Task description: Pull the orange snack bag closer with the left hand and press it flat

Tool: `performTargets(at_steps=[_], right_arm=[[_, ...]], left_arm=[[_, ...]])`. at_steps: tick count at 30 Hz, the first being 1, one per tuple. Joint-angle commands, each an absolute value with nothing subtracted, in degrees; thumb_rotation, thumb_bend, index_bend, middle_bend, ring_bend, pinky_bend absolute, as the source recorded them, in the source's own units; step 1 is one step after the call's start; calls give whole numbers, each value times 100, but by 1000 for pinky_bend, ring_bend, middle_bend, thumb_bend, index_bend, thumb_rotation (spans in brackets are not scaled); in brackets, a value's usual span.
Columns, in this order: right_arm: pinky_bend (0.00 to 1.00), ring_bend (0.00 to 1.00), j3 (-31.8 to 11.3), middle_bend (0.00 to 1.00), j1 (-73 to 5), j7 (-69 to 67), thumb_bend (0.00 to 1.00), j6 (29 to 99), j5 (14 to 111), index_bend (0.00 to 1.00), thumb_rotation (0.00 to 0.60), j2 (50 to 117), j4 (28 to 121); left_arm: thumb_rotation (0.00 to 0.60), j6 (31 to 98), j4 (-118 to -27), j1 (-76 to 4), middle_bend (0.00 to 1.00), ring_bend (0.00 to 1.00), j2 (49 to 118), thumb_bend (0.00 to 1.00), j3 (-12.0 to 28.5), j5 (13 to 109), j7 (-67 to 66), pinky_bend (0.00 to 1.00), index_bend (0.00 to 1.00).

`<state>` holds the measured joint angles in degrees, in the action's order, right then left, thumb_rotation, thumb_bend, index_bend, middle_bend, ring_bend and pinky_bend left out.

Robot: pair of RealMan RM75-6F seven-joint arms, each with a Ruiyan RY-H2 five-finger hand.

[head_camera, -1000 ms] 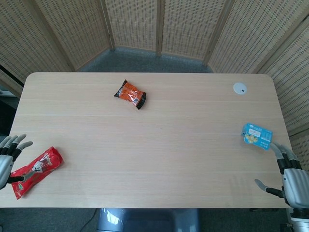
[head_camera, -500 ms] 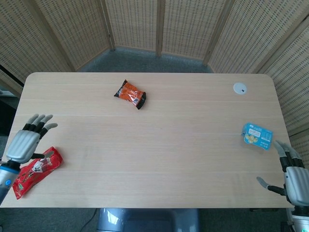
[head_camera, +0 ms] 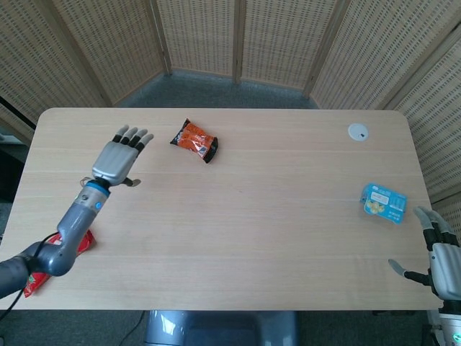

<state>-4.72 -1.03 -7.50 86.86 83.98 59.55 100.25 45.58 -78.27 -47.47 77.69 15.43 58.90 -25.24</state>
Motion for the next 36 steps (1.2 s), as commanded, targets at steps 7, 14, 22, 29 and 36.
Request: performTargets(at_steps=[7, 14, 22, 29, 36], right_arm=[[0, 0, -540, 0, -133, -763, 0, 8566, 8171, 0, 600, 5982, 9908], [0, 0, -572, 0, -129, -763, 0, 8521, 8047, 0, 600, 5986, 9829], [0, 0, -573, 0, -134, -747, 0, 8494, 8042, 0, 600, 5994, 9809], [0, 0, -577, 0, -150, -764, 0, 8445, 8021, 0, 600, 6006, 9782], [0, 0, -571, 0, -164, -702, 0, 8431, 8036, 0, 600, 6043, 9770]], left_arm=[[600, 3684, -5177, -6398, 0, 0, 9742, 0, 1636, 4219, -3932, 0, 98], [600, 3172, -3665, -6843, 0, 0, 10610, 0, 1659, 3738, -4011, 0, 100], [600, 2711, -2465, -7241, 0, 0, 11232, 0, 1815, 3692, -3822, 0, 98], [600, 2366, -1664, -7447, 0, 0, 11682, 0, 1936, 3817, -3597, 0, 85], [600, 1978, -899, -7720, 0, 0, 12093, 0, 2171, 3882, -3405, 0, 38]])
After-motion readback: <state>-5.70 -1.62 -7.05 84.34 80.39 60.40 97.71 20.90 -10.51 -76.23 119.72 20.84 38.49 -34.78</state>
